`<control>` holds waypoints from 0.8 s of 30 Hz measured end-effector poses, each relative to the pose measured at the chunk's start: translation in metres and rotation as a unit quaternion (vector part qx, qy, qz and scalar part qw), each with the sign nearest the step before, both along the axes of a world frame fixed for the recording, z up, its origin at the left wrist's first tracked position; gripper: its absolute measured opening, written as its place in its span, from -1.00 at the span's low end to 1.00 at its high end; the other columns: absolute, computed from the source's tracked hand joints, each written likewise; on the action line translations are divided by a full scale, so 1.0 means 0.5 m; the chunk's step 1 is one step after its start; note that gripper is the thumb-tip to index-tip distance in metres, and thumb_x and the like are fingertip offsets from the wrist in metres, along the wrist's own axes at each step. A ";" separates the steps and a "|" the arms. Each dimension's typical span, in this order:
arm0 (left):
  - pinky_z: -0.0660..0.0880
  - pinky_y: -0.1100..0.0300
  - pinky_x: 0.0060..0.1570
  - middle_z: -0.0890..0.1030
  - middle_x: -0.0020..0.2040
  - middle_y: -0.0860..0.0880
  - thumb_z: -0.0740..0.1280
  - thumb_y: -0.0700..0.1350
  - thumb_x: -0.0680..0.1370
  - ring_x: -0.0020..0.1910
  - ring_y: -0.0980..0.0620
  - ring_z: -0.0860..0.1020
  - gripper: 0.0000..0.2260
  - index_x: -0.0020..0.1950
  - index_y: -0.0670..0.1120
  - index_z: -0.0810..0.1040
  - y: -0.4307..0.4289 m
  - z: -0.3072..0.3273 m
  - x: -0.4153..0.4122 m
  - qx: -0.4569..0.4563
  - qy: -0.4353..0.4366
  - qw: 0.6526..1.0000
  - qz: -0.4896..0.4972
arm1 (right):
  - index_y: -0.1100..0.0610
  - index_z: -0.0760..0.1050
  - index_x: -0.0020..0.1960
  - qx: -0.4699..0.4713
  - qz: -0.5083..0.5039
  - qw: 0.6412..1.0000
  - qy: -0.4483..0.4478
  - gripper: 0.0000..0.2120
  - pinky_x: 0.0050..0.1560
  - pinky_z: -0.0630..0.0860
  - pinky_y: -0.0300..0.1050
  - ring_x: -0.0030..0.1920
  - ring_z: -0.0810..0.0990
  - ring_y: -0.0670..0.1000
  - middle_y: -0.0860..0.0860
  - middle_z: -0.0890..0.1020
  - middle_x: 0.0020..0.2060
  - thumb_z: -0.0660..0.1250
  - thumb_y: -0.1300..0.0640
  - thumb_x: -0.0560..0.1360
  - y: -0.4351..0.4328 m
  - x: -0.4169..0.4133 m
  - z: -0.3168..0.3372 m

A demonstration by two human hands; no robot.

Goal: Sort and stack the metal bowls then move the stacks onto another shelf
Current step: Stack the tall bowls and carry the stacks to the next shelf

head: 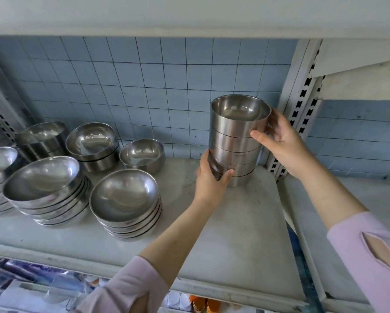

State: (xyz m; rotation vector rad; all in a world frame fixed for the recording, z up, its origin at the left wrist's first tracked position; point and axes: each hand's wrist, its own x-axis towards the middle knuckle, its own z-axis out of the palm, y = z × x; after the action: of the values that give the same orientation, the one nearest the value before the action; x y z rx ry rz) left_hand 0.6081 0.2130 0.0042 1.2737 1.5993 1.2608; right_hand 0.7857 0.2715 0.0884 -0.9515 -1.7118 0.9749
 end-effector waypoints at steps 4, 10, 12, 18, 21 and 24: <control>0.35 -0.04 0.38 0.20 0.53 0.01 0.47 0.04 0.44 0.41 0.02 0.37 -0.14 0.55 0.17 -0.05 -0.029 0.022 -0.011 -0.027 0.009 0.999 -0.042 | -0.07 0.34 0.48 -0.010 -0.067 0.998 0.012 -0.24 0.45 0.39 0.02 0.40 0.47 -0.10 -0.13 0.49 0.40 0.48 -0.24 0.35 -0.037 -0.014 -0.020; 0.41 0.08 0.29 0.35 0.41 0.06 0.43 0.06 0.48 0.34 0.08 0.40 -0.28 0.53 0.02 0.14 -0.129 0.150 -0.121 0.000 0.149 0.987 -0.062 | 0.08 0.53 0.16 0.052 -0.227 0.965 0.122 -0.73 0.05 0.55 -0.22 0.03 0.61 -0.15 -0.03 0.62 0.09 0.46 0.04 0.52 -0.181 -0.083 -0.039; 0.37 0.08 0.35 0.39 0.38 0.09 0.44 0.03 0.47 0.35 0.09 0.39 -0.32 0.50 0.03 0.21 -0.161 0.218 -0.198 0.030 0.180 0.981 -0.059 | 0.07 0.54 0.06 0.070 -0.171 0.976 0.118 -0.85 -0.07 0.49 -0.34 -0.11 0.59 -0.23 -0.10 0.62 -0.05 0.44 0.10 0.53 -0.206 -0.118 -0.036; 0.38 0.03 0.31 0.44 0.37 0.08 0.34 0.42 0.31 0.30 0.00 0.46 -0.16 0.48 0.07 0.22 -0.147 0.321 -0.447 -0.074 0.418 0.905 -0.036 | -0.06 0.55 0.15 -0.048 -0.017 0.998 0.046 -0.76 0.19 0.57 -0.06 0.06 0.61 -0.15 -0.10 0.63 0.05 0.42 -0.08 0.51 -0.156 -0.266 -0.017; 0.42 0.05 0.24 0.49 0.27 0.07 0.37 0.38 0.32 0.15 0.00 0.52 -0.18 0.46 0.03 0.26 -0.095 0.307 -0.536 -0.129 0.456 0.879 -0.051 | -0.19 0.48 0.27 -0.158 -0.006 0.987 0.008 -0.46 0.24 0.57 0.10 0.21 0.58 0.00 -0.04 0.58 0.22 0.39 -0.38 0.36 -0.102 -0.339 -0.043; 0.36 0.04 0.31 0.43 0.35 0.02 0.41 0.31 0.35 0.34 -0.08 0.43 -0.27 0.41 -0.01 0.36 -0.036 0.280 -0.594 -0.169 0.502 0.842 -0.096 | -0.22 0.35 0.42 -0.256 -0.010 0.966 -0.036 -0.39 0.23 0.57 0.14 0.27 0.54 0.09 0.01 0.46 0.39 0.35 -0.35 0.43 -0.067 -0.407 -0.069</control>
State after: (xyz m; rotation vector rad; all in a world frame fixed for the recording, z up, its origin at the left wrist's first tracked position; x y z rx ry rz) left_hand 0.3111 0.1951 0.1445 1.9280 2.1574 0.0704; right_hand 0.5822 0.2382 0.0538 -1.3440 -1.5290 1.4221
